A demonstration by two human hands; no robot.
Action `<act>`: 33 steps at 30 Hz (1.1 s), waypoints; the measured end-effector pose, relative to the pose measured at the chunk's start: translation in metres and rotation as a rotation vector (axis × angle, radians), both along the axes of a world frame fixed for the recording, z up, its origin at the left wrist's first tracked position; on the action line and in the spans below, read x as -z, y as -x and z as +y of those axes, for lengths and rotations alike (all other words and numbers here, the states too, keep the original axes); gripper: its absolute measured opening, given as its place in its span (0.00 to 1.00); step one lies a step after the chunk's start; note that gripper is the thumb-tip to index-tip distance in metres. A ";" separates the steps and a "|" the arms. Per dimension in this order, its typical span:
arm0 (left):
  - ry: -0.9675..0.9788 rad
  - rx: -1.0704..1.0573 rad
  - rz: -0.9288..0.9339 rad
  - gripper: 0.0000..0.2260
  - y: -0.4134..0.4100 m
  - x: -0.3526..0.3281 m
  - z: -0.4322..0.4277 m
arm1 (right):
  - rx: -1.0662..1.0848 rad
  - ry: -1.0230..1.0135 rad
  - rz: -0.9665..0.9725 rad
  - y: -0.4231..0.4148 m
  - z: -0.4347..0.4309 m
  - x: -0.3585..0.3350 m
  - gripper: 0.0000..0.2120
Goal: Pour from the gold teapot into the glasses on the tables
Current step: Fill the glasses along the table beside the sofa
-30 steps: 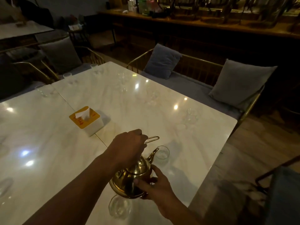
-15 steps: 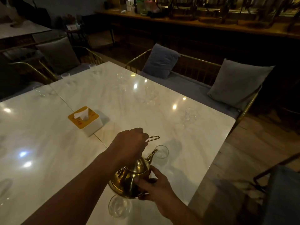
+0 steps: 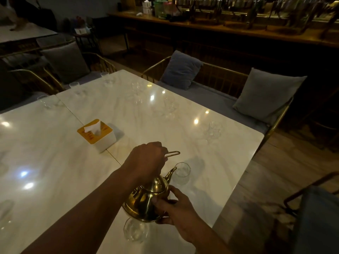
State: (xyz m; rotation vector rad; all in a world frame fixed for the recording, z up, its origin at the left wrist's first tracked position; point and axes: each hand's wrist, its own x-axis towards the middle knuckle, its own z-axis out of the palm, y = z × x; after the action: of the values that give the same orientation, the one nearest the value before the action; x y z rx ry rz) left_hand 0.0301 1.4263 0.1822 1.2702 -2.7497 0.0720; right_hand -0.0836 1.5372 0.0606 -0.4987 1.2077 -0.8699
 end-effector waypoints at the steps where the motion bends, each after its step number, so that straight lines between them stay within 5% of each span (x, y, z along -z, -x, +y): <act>1: 0.000 0.001 0.002 0.12 0.000 0.000 0.001 | 0.001 -0.001 -0.002 0.000 0.000 0.000 0.45; 19: 0.005 -0.011 0.029 0.10 0.003 -0.009 0.004 | -0.014 -0.009 -0.024 0.001 -0.001 -0.001 0.53; 33: -0.012 -0.052 -0.003 0.10 0.011 -0.010 0.000 | -0.049 -0.028 -0.033 0.008 -0.007 -0.002 0.49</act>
State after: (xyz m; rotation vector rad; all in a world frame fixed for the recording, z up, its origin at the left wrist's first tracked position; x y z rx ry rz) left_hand 0.0186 1.4266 0.1927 1.3452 -2.7240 0.0620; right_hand -0.0918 1.5305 0.0622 -0.4875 1.1715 -0.8156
